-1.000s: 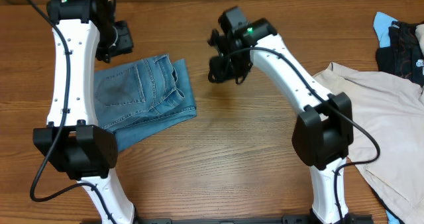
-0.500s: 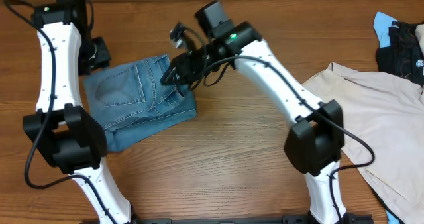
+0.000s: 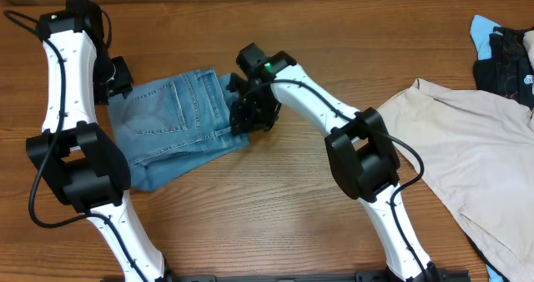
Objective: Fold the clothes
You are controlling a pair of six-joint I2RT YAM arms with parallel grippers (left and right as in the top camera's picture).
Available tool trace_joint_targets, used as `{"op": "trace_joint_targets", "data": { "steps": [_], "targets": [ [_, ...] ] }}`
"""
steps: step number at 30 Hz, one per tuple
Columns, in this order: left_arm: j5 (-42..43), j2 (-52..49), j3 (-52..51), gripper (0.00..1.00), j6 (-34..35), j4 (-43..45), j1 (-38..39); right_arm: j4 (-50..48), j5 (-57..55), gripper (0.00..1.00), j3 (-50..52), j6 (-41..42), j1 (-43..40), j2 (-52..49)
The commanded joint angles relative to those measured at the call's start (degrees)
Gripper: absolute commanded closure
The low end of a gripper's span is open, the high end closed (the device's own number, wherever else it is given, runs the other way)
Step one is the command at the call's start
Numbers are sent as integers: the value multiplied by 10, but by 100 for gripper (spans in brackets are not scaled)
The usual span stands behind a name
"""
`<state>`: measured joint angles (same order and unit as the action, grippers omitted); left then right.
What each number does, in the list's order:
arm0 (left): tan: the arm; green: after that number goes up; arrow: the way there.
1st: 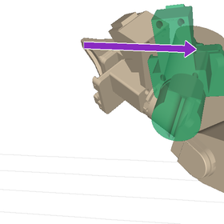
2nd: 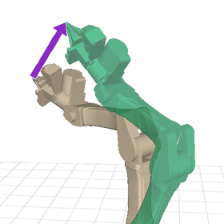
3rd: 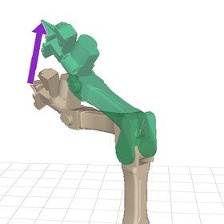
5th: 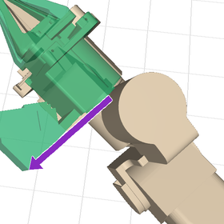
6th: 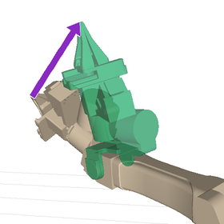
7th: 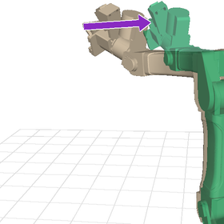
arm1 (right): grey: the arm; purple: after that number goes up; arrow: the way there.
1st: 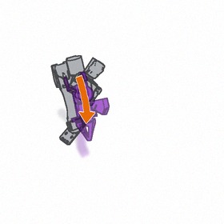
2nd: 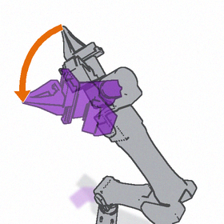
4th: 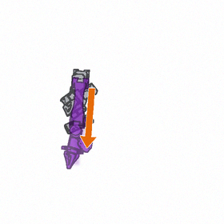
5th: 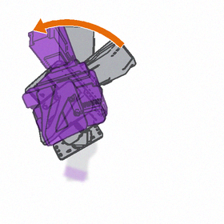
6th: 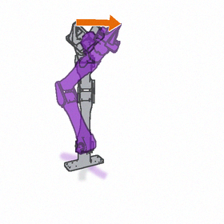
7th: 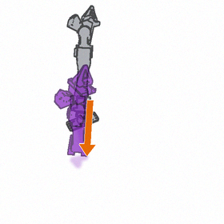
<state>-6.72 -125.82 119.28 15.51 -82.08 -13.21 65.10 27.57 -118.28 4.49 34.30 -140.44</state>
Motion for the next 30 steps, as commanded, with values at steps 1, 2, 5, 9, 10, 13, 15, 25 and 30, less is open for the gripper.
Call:
{"op": "trace_joint_targets", "data": {
  "steps": [1, 2, 5, 9, 10, 13, 15, 25, 30],
  "targets": [
    [-7, -5, 0, 60, 4, -1, 1, -4, -87, 63, 6, 4, -15, -5],
    [-7, -5, -1, 59, 4, 0, 2, -5, -87, 63, 6, 4, -15, -5],
    [-7, -5, 0, 60, 3, 3, 1, 4, -87, 63, 6, 4, -14, -5],
    [0, -5, 1, 51, 3, 30, 2, 9, -87, 63, 5, 4, -14, -5],
    [9, -5, 1, 47, 0, 41, 1, 9, -87, 63, 5, 4, -14, -5],
    [25, -5, 1, 34, -10, 83, 2, 8, -87, 63, 5, 4, -19, -5],
    [25, -5, 1, 29, -25, 113, 2, 7, -88, 63, 5, 0, -20, -5],
    [28, -5, -64, 26, -64, 253, 2, 0, -89, 63, 5, 0, -16, -5],
    [27, -5, -137, 27, -82, 273, 0, -18, -92, 63, 5, 0, -16, -5]
  ]
}}
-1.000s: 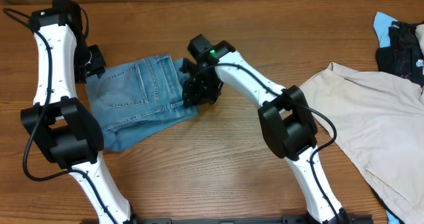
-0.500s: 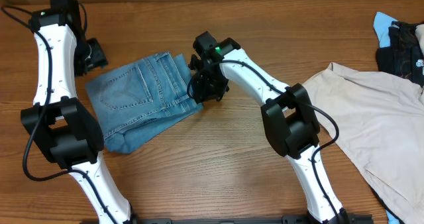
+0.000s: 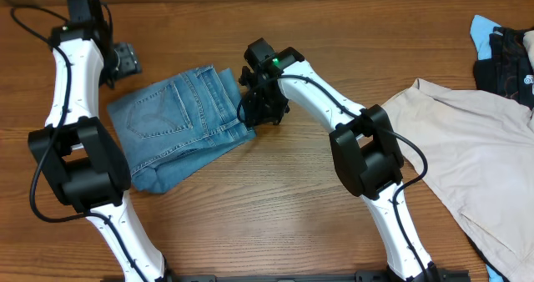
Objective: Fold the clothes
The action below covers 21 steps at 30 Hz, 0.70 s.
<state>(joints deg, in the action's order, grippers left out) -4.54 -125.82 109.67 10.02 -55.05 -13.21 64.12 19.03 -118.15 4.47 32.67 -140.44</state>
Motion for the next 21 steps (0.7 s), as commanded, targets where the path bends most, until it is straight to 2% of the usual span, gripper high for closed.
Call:
{"op": "trace_joint_targets", "data": {
  "steps": [1, 4, 11, 17, 21],
  "targets": [
    [5, -5, -61, 28, -34, 3, 0, -12, -12, 63, 4, 0, 0, -5],
    [5, -5, -98, 36, -38, -10, 0, -17, -34, 63, 4, 0, -2, -5],
    [-18, -5, -193, 81, -34, -80, -1, -24, -96, 64, 4, -16, -10, -5],
    [-14, -5, -261, 82, 68, -181, 0, -23, -130, 61, 3, -16, -40, -5],
    [19, 0, -267, 84, 66, -214, 1, 1, -130, 59, -12, -14, -66, 0]
  ]
}}
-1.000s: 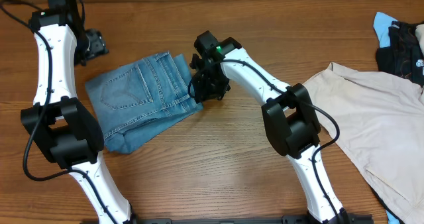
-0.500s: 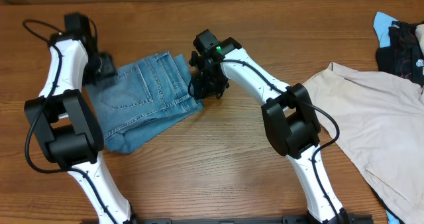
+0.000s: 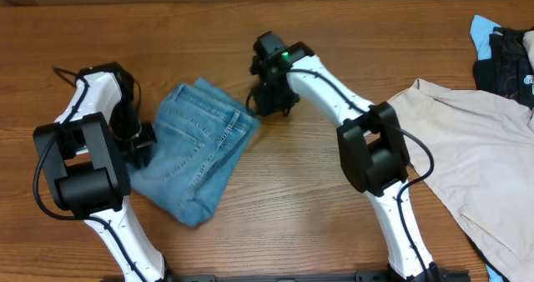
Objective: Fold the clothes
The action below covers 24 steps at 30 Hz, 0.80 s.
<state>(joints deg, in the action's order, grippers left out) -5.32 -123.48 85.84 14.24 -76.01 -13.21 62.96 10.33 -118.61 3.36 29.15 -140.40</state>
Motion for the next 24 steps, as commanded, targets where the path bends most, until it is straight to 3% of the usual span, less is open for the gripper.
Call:
{"op": "trace_joint_targets", "data": {
  "steps": [1, 5, 9, 12, 14, 15, 17, 24],
  "targets": [
    [48, -16, -28, 83, 17, -5, 1, 20, -43, 58, -14, -3, -37, 4],
    [120, 33, -21, 75, 0, 16, 1, 48, -27, 58, -38, -3, -49, 37],
    [153, 112, 0, 58, -5, 51, 1, 69, 72, 57, -54, -22, -44, 84],
    [159, 159, 9, 37, -3, 90, 1, 70, 143, 57, -54, -23, -36, 102],
    [160, 198, 11, 16, 9, 137, 1, 67, 232, 57, -53, -23, -25, 104],
    [163, 205, 11, 12, 10, 150, 1, 66, 260, 57, -52, -23, -21, 104],
    [182, 210, 11, 10, 9, 178, 1, 66, 290, 57, -49, -23, -13, 104],
    [261, 167, 10, 7, -134, 234, 17, 26, 294, 53, 3, -16, 31, 104]
  ]
}}
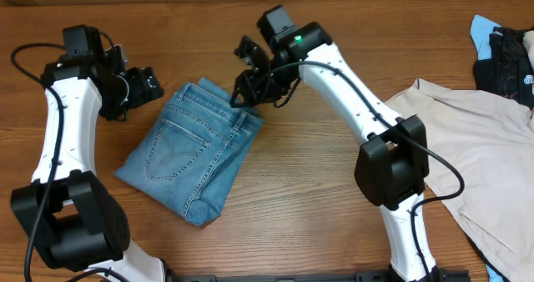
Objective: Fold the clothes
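Note:
Folded blue jeans (196, 153) lie slantwise on the wooden table (292, 198), back pockets up, the waistband end toward the upper right. My left gripper (152, 83) hovers just up and left of the jeans, open and empty. My right gripper (242, 73) hangs by the jeans' upper right corner with its fingers spread apart and no cloth between them.
A large beige garment (467, 148) is spread out on the right side of the table. Behind it at the far right edge is a pile of dark and light blue clothes (505, 48).
My left gripper was at the jeans' lower left edge; now it is higher, off the cloth. The right gripper has shifted slightly left and risen. The jeans sit a little lower and flatter.
The folded jeans lay crosswise with a gripper at each end. Then my left gripper was off the cloth at the back left, the right still at the right edge. Then the jeans were turned slantwise with the left gripper at their lower edge. Now both grippers are off them.

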You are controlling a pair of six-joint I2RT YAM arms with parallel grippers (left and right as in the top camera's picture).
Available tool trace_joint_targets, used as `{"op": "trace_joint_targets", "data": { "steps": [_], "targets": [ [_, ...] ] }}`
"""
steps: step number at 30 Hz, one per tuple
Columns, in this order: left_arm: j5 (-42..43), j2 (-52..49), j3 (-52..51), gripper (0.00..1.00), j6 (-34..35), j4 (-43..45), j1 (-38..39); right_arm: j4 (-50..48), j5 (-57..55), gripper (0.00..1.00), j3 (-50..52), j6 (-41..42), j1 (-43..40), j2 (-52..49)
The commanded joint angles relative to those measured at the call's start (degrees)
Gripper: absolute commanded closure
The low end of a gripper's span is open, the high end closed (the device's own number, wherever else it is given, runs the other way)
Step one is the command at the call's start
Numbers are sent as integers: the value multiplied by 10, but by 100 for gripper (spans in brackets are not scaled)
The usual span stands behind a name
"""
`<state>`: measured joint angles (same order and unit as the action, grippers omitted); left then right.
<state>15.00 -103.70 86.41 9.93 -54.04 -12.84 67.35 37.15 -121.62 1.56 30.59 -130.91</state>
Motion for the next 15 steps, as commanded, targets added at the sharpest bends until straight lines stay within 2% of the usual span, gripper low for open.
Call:
{"op": "trace_joint_targets", "data": {
  "steps": [1, 3, 6, 10, 15],
  "targets": [
    [67, -38, 5, 4, -102, 20, 14, -29, 26, 54, 48, 5, 20, 9],
    [94, -50, 5, 0, -128, 31, 16, -56, 26, 53, 78, 15, 28, 9],
    [127, -70, 5, 0, -154, 48, 20, -103, 26, 53, 126, 15, 35, 5],
    [127, -112, 5, 0, -166, 83, 24, -176, 18, 53, 193, 19, 37, -18],
    [127, -155, 5, 0, -166, 111, 24, -235, -50, 50, 232, 45, 31, -30]
  ]
}}
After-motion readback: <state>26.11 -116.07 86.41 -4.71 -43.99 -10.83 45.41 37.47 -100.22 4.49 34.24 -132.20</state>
